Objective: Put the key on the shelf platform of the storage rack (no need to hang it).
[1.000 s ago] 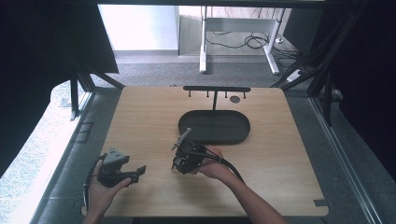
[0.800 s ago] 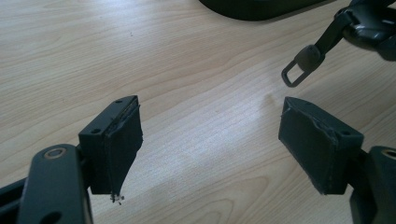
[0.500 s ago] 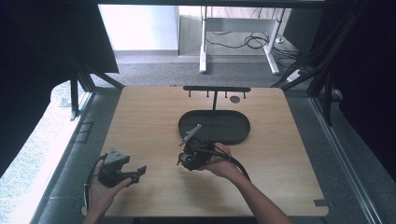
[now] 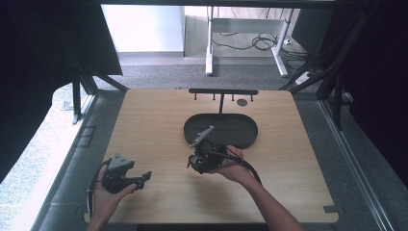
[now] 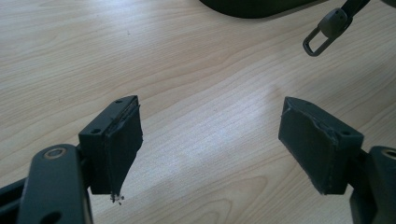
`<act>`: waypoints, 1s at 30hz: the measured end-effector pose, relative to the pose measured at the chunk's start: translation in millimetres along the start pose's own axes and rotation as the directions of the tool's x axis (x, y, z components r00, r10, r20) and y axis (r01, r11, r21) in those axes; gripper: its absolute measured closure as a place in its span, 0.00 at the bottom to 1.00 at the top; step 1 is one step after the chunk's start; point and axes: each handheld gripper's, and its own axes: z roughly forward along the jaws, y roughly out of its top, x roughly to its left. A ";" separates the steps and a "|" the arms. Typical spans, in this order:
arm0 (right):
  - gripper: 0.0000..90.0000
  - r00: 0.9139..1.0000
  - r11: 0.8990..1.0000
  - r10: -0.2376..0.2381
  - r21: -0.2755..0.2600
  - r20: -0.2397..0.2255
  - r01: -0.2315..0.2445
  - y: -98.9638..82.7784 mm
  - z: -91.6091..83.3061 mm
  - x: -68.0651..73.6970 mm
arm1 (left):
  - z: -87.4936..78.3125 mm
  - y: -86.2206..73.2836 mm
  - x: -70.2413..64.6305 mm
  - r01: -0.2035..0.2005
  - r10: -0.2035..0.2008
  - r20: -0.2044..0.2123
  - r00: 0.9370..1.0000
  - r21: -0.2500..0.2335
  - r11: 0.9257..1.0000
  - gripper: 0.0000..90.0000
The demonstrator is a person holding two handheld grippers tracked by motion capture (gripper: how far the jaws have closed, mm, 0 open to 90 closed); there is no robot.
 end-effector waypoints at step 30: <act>0.55 0.998 0.999 0.052 -0.014 0.035 -0.052 -7.5 -7.5 -22.8 | 1.1 -0.3 -0.8 0.000 0.000 -0.002 1.000 0.003 1.000 0.24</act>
